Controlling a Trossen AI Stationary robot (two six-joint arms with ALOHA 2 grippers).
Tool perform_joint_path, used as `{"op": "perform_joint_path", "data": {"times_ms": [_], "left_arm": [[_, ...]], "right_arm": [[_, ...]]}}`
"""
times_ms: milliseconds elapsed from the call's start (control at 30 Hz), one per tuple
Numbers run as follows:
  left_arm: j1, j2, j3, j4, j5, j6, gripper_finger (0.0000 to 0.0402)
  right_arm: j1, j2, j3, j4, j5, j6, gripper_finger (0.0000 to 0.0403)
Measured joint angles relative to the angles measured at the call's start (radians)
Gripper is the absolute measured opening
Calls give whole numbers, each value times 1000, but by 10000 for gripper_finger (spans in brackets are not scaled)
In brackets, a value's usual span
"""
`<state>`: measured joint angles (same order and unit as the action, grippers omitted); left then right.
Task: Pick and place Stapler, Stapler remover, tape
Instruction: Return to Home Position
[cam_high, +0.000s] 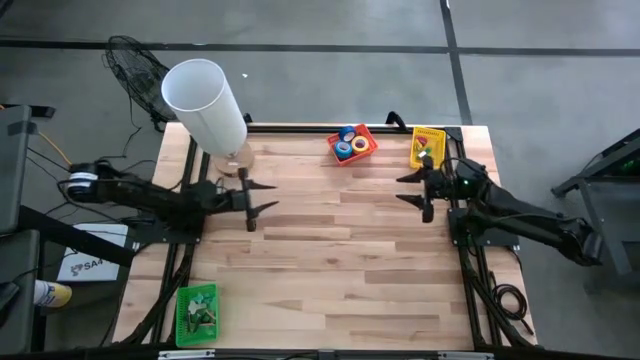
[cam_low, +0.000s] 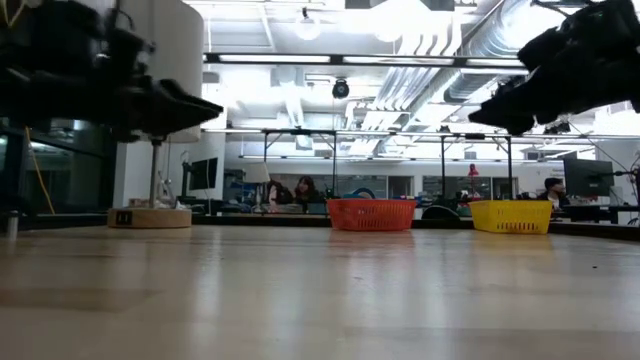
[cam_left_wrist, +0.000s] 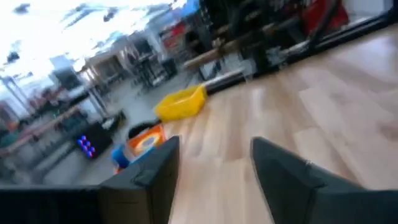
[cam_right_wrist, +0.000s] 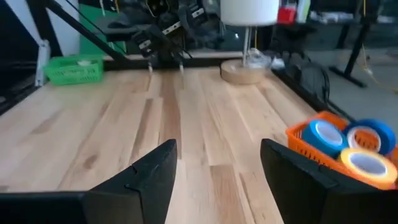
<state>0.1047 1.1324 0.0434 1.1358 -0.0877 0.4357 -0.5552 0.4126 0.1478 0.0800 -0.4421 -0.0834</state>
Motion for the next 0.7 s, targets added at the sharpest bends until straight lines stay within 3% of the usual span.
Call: {"op": "perform_joint_path", "data": {"times_ms": [67,200,367,567,700], "left_arm": [[-1,-37,-25,38,0,27,193],[0,-142,-29,-55,-30,87,193],[0,-313,-30,-125,33,156,193],[0,-631,-31,-469,35,159,193],[0,-854,-31,-694,21,141,193]], "right_arm": [[0,-50,0,-17,-18,-6,223],[-1,-173,0,-36,-65,19,224],[-24,-384,0,-196,-12,41,222],[-70,-407,13,-223,-124,106,222],[-74,-409,-4,-179,-121,138,222]]}}
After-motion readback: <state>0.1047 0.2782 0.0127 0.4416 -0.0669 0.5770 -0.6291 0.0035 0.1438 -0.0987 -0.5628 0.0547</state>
